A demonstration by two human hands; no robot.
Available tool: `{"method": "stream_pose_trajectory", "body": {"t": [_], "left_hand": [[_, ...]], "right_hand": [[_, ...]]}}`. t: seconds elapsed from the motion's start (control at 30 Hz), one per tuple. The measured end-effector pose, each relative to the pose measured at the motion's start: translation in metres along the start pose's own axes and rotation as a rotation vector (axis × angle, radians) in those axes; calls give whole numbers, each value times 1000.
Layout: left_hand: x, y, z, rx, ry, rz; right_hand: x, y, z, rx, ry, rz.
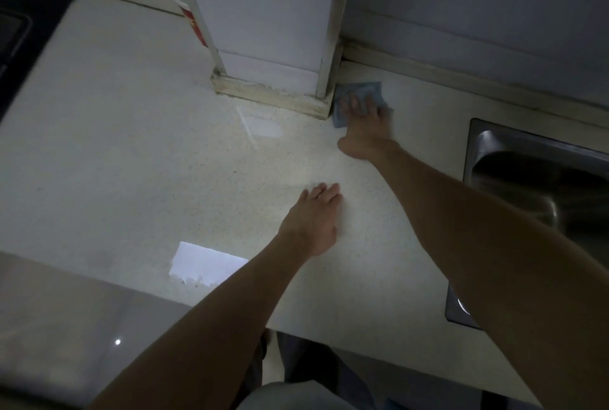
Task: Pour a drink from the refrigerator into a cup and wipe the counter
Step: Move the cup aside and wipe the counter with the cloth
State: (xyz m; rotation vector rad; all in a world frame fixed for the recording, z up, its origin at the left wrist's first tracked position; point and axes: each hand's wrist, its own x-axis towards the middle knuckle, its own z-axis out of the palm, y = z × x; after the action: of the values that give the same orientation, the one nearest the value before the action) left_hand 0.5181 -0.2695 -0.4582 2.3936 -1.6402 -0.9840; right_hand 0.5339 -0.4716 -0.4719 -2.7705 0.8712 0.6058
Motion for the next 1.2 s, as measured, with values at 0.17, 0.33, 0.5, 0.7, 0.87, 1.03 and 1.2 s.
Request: {"method": "stream_pose_trajectory", "body": {"t": [0.17, 0.33, 0.5, 0.7, 0.87, 1.03, 1.2], "left_hand": [[-21, -1, 7, -19, 81, -55], [-55, -1, 29, -15, 89, -97], [-96, 6, 50, 59, 106, -60], [-142, 3, 76, 97, 78, -17], [-183, -12, 94, 192, 46, 7], [-207, -32, 104, 223, 82, -14], [-224, -64, 105, 172, 96, -38]], "right_hand": [[-36, -12, 14, -5, -18, -43], [-76, -17, 32, -42, -62, -72], [-123, -27, 59, -21, -66, -65], [-197, -50, 97, -3, -41, -27], [-267, -77, 128, 22, -32, 8], [-322, -103, 158, 54, -33, 83], [-332, -131, 162, 172, -30, 186]]}}
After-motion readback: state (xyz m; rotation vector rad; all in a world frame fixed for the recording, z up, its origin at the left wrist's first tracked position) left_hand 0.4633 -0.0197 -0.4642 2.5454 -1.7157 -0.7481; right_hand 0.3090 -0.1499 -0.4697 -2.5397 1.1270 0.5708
